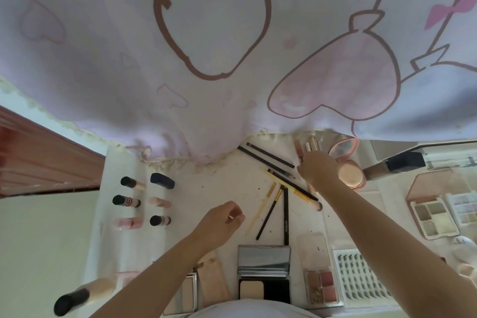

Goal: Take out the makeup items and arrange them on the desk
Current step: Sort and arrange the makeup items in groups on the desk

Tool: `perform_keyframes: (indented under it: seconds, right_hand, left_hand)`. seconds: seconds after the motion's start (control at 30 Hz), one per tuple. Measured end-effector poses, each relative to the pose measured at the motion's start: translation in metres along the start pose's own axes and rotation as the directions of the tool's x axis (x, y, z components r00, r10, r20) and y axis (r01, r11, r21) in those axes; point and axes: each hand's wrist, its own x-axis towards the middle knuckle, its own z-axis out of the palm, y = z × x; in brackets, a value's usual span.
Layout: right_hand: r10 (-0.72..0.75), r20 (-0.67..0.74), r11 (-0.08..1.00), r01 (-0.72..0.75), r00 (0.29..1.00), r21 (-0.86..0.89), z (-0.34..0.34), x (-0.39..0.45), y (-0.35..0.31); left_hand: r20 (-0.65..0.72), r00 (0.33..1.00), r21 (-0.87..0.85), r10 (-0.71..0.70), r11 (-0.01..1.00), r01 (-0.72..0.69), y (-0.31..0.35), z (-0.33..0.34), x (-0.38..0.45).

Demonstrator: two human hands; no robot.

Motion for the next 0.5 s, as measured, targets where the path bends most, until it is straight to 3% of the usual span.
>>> perform_keyframes:
  seconds: [0.07,0.17,0.23,0.3,0.37,0.5]
  right_hand:
    - [0.003,-0.025,0.998,-0.001,1.0,0.068,0.003,-0.004,0.007]
    - [0.011,-0.113,0.93,0.032,0.994,0.365,0.008,-0.02,0.017]
    - [0.012,-0.109,0.787,0.058,0.994,0.614,0.008,-0.036,0.021]
    - [0.014,-0.017,0.593,0.005,1.0,0.805,0.007,-0.051,0.022]
    - [-0.002,0.038,0.487,-0.033,0.999,0.873,0.009,-0.063,0.023]
    - [-0.017,0.047,0.377,-0.037,0.999,0.925,0.018,-0.08,0.02]
  left_hand:
    - [0.006,1.0,-0.006,0.005,1.0,-0.005,0.001,0.0,0.001]
    - [0.007,1.0,-0.02,0.011,1.0,-0.01,0.004,0.0,0.002]
    - [0.007,1.0,-0.03,0.01,0.999,-0.01,0.006,0.0,0.002]
    - [0.012,1.0,-0.036,0.01,0.999,-0.01,0.008,0.0,0.001]
    - [0.008,1.0,-0.04,0.01,0.999,-0.01,0.01,-0.001,-0.001]
    - [-0.015,1.0,-0.043,0.017,0.999,-0.018,0.013,-0.002,-0.009]
